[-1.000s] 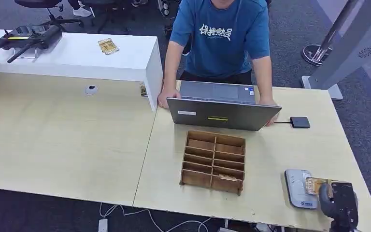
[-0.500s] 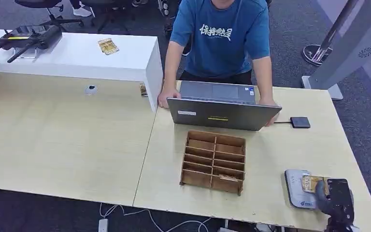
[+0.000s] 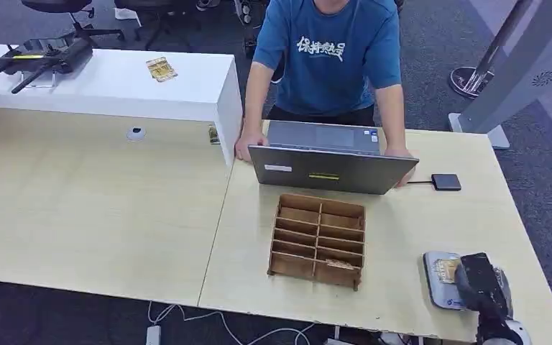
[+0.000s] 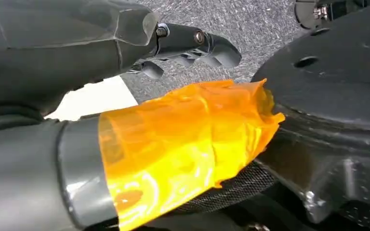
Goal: Pass the card to the sensor for recognition and then transmit it.
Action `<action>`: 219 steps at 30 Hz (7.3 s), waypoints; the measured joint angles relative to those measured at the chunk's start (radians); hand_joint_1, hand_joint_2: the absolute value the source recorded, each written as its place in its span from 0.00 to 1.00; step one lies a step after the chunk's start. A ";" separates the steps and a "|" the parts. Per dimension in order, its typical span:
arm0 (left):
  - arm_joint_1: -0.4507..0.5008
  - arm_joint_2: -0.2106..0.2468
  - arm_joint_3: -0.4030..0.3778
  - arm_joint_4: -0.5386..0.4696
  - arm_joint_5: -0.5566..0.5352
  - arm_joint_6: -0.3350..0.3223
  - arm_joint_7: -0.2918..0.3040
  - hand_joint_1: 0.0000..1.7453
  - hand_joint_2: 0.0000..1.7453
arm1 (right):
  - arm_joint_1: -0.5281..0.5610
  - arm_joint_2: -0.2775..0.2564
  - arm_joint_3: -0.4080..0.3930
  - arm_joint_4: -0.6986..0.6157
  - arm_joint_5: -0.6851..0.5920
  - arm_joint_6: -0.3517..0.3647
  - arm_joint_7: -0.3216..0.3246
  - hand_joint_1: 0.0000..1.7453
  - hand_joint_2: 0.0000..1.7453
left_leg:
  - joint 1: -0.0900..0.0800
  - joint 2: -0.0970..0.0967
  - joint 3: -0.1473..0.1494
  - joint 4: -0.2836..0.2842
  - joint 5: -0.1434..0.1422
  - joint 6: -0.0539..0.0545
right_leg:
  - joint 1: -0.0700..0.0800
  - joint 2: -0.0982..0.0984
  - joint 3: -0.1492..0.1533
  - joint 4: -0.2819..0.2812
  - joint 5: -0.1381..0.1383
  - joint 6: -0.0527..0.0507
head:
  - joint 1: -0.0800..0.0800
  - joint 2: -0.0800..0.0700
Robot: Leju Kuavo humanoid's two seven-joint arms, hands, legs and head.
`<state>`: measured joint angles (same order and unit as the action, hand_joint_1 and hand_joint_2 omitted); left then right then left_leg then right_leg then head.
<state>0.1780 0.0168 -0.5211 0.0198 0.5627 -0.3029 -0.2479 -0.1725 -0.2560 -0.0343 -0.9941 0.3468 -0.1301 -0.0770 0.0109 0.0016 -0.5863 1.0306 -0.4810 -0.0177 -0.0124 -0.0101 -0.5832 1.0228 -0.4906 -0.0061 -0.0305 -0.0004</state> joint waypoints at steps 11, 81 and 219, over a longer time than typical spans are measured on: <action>0.001 0.013 0.010 0.000 -0.016 -0.005 0.012 0.00 0.00 | -0.057 -0.047 0.090 0.047 0.080 0.021 0.056 0.99 1.00 | 0.000 0.002 0.005 0.000 0.000 0.000 | 0.000 0.002 0.005 0.000 0.000 0.000 | 0.000 0.000; -0.015 0.047 0.056 0.000 -0.165 0.015 0.004 0.00 0.00 | -0.609 0.019 0.344 -0.118 0.724 -0.394 0.221 0.88 1.00 | 0.000 -0.001 0.001 0.000 0.001 0.000 | 0.000 -0.001 0.002 0.001 0.000 0.000 | 0.000 0.000; 0.007 -0.074 0.097 0.000 0.048 0.098 0.005 0.00 0.00 | 0.242 0.106 0.669 -0.471 0.978 -0.560 0.264 0.00 1.00 | 0.000 0.000 0.002 0.000 -0.004 0.001 | 0.000 -0.001 0.002 0.000 -0.005 0.001 | 0.000 0.000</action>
<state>0.1854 -0.0572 -0.4238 0.0198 0.6107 -0.2052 -0.2430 0.0694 -0.1503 0.6352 -1.4653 1.3245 -0.6897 0.1866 0.0104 0.0013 -0.5842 1.0307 -0.4850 -0.0162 -0.0128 -0.0109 -0.5807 1.0224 -0.4952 -0.0052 -0.0305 -0.0004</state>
